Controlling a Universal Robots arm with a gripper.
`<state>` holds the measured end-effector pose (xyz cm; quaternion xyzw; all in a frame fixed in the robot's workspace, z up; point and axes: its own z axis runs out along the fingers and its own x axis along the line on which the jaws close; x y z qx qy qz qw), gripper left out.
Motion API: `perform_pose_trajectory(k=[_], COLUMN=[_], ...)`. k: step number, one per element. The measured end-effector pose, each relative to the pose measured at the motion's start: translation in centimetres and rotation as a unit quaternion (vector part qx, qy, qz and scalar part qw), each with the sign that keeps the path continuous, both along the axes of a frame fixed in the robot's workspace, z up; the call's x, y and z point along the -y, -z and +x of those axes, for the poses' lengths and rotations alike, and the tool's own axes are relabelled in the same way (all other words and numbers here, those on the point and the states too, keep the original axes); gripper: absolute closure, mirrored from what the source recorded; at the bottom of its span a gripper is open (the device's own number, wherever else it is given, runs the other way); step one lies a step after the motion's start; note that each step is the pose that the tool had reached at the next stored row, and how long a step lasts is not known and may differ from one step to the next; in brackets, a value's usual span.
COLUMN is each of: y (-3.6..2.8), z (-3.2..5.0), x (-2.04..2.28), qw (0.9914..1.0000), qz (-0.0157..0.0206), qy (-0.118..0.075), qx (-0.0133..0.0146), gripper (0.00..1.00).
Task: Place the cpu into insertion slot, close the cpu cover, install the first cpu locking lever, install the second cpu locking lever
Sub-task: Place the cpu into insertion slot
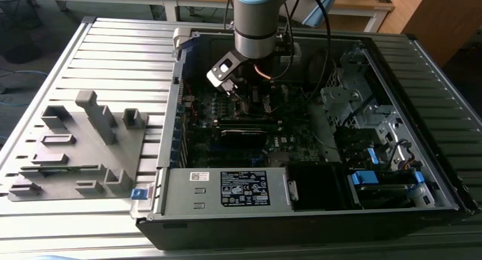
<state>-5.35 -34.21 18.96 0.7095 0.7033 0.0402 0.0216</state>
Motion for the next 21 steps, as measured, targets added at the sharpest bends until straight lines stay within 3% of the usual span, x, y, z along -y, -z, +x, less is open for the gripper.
perform_pose_trajectory(k=[16, 21], y=[0.02, -0.35], z=[0.01, 0.0], x=[-0.01, -0.01], qw=[1.0, 1.0], qz=[0.0001, 0.0001], qy=[0.0, 0.0], qx=[0.0001, 0.0001], gripper=[0.4, 0.4])
